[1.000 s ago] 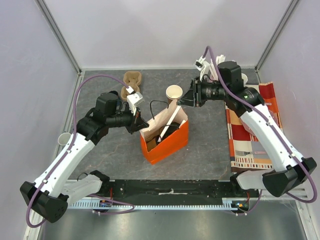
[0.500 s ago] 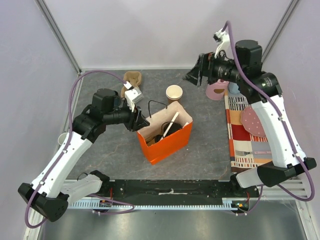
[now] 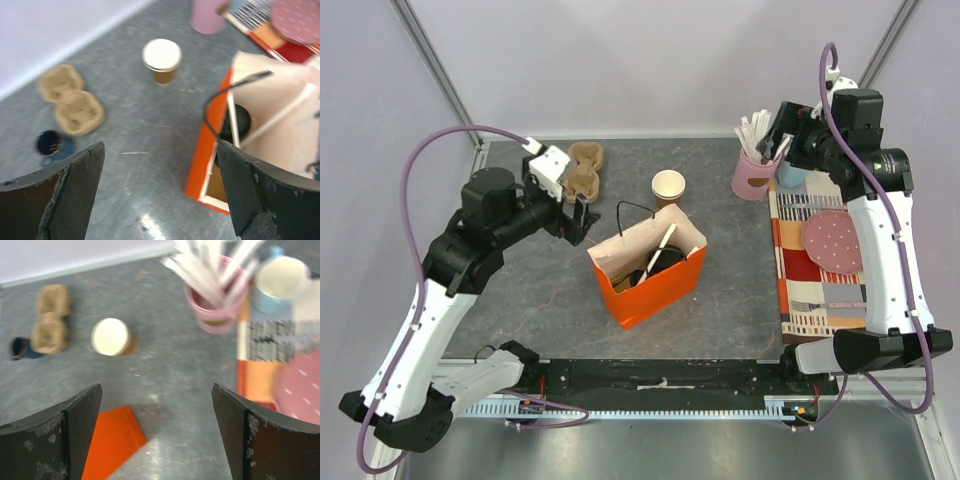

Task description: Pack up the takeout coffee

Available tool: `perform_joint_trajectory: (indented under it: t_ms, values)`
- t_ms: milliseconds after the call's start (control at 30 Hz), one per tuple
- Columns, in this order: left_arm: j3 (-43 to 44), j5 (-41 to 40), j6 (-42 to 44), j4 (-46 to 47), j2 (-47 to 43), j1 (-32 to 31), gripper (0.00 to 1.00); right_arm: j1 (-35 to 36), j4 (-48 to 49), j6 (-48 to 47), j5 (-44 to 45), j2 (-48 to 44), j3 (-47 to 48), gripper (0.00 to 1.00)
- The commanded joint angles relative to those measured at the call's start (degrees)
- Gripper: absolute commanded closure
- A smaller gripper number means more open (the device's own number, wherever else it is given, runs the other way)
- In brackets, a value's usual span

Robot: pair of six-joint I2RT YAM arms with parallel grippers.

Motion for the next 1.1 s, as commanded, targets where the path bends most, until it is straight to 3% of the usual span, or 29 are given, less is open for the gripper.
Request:
perform_joint_trajectory:
  t_ms: [0, 200, 333, 433, 533, 667, 1067]
  values:
    - [5.1, -19.2, -1.6, -1.5, -2.3, 1.1, 0.0, -1.6, -3.6, -1.3, 15.8, -5.7, -6.9, 0.02]
    - [1.7, -20.4, -6.5, -8.3, -4.0, 13.4, 0.0, -2.3, -2.5, 0.4, 28.0, -13.4, -20.6, 0.02]
    - [-9.4, -17.9, -8.5, -9.3, -8.2, 20.2, 0.0, -2.4, -1.1, 4.6, 34.2, -17.2, -28.4, 0.02]
    - [-16.9, -16.2, -7.9, -9.5, -11.9, 22.6, 0.0, -2.4, -0.9, 1.7, 31.8, -19.9, -31.7, 0.02]
    - [-22.1, -13.5, -7.5, -7.3, -15.1, 24.4, 0.0, -2.3, 1.5, 3.0, 32.8, -24.2, -36.0, 0.02]
    - [-22.5, -12.1, -7.5, -6.2, -13.5, 25.6, 0.0, -2.4, 4.0, 5.6, 34.6, -29.0, -41.1, 0.02]
    - [-23.3, -9.2, -4.4, -5.2, -13.5, 26.1, 0.0, -2.4, 5.4, 4.7, 33.8, -31.5, -43.0, 0.02]
